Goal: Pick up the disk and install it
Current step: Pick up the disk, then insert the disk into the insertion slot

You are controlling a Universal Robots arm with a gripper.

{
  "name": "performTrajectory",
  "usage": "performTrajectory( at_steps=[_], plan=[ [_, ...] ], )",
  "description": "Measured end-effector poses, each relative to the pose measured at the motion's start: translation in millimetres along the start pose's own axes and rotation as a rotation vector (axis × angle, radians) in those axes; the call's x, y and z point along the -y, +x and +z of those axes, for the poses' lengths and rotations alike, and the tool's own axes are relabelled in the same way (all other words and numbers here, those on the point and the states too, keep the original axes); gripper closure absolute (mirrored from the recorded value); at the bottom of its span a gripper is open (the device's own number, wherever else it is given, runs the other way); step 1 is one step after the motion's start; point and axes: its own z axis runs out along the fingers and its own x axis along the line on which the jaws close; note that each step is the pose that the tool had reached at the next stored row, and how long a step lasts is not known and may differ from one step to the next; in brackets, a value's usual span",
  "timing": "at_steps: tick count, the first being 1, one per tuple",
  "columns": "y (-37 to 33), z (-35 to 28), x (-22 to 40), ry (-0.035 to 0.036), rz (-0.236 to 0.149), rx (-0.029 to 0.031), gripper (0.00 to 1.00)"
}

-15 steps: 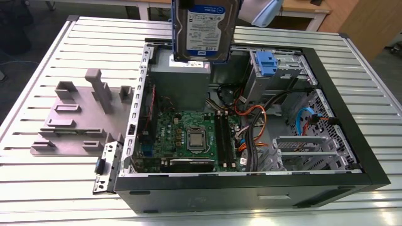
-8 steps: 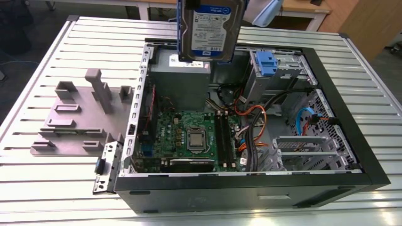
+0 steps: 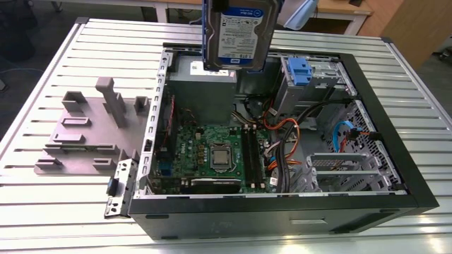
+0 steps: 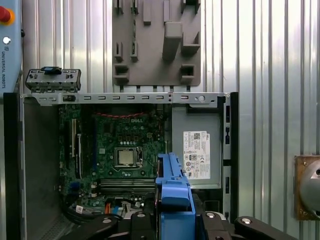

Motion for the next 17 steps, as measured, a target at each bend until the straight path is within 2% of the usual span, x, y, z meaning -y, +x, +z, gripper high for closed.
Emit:
performTrajectory(
  at_steps=[10, 13, 17],
  plan=[
    [20.3, 0.2, 0.6, 0.0002, 0.012, -0.0002, 0.64],
    [23.1, 0.2, 0.9, 0.0003, 0.016, -0.0003, 0.64],
    [23.2, 0.2, 1.4, 0.0002, 0.016, -0.0015, 0.64]
  ],
)
